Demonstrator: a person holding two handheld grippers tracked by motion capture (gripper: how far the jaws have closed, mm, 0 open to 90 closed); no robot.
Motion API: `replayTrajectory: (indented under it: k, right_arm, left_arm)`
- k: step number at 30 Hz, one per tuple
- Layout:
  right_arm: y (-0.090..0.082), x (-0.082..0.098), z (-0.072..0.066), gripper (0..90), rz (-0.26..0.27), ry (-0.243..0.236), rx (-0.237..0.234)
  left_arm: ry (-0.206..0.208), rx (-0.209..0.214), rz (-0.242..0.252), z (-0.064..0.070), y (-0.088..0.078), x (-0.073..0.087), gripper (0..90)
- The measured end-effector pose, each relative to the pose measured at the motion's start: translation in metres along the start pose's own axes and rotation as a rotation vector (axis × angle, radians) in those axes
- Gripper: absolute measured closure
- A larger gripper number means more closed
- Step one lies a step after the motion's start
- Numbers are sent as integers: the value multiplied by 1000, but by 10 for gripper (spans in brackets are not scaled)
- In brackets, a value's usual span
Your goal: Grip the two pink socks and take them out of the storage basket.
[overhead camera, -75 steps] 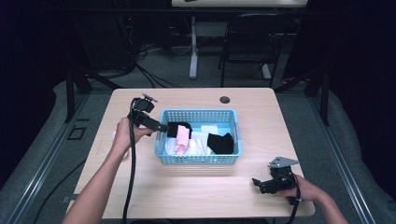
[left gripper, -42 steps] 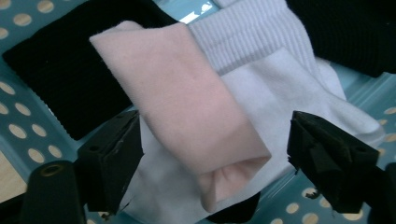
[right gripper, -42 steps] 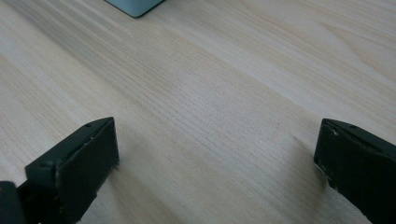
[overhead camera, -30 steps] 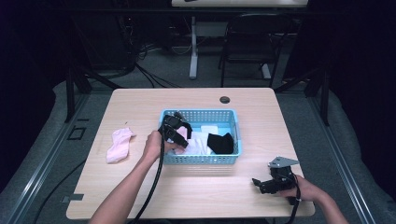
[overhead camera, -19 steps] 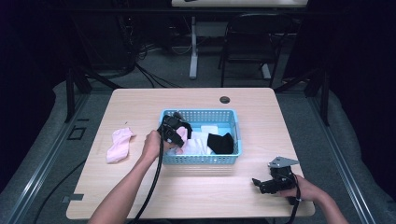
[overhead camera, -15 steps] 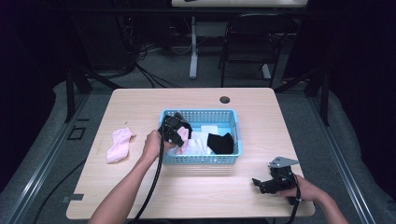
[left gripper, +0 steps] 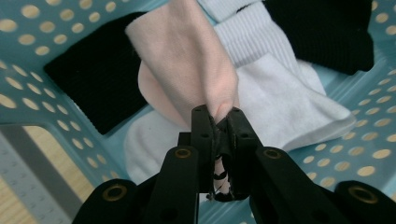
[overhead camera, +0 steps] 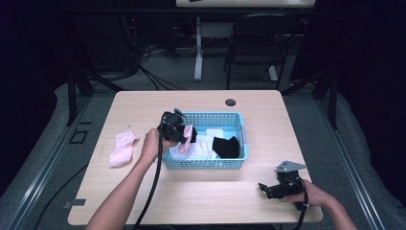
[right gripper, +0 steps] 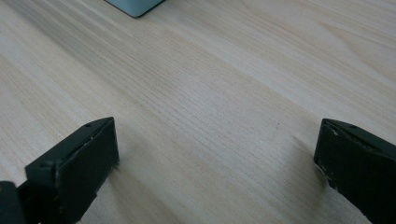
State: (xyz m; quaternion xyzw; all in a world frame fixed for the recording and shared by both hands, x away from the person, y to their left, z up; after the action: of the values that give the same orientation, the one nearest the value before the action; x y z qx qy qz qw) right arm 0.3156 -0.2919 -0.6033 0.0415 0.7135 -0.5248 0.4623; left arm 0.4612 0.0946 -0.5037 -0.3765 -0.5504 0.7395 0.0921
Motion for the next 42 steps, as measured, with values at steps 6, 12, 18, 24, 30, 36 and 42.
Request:
replayTrajectory:
  k: [6, 12, 18, 24, 30, 36, 42]
  right_arm:
    - [0, 0, 0, 0, 0, 0, 0]
    - [0, 0, 0, 0, 0, 0, 0]
    - [0, 0, 0, 0, -1, 0, 0]
    - [0, 0, 0, 0, 0, 0, 0]
    - [0, 0, 0, 0, 0, 0, 0]
    - [0, 0, 0, 0, 0, 0, 0]
    - [0, 0, 0, 0, 0, 0, 0]
  left_arm:
    - [4, -4, 31, -1, -14, -3, 838]
    - [20, 2, 62, 2, -31, -5, 837]
    - [28, -1, 83, 2, -44, -6, 837]
    - [27, -3, 108, -2, -59, -5, 837]
    - [38, -23, 135, -7, -80, -2, 837]
    - [21, -47, 182, -15, -107, 2, 837]
    - [11, -70, 216, -22, -129, 10, 836]
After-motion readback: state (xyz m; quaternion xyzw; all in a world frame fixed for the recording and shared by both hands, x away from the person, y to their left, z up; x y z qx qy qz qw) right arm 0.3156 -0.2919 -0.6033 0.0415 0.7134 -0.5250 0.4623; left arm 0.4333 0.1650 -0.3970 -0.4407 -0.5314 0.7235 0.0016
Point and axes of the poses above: each handheld gripper's, and its own axes: y roughly forward along the jaws, x roughly out of its underside, z roughly to its right, the point moved 2 cm from there along y, roughly forward along the jaws, and after that the axes turned 2 degrees about -x, right-handed, at the moved point
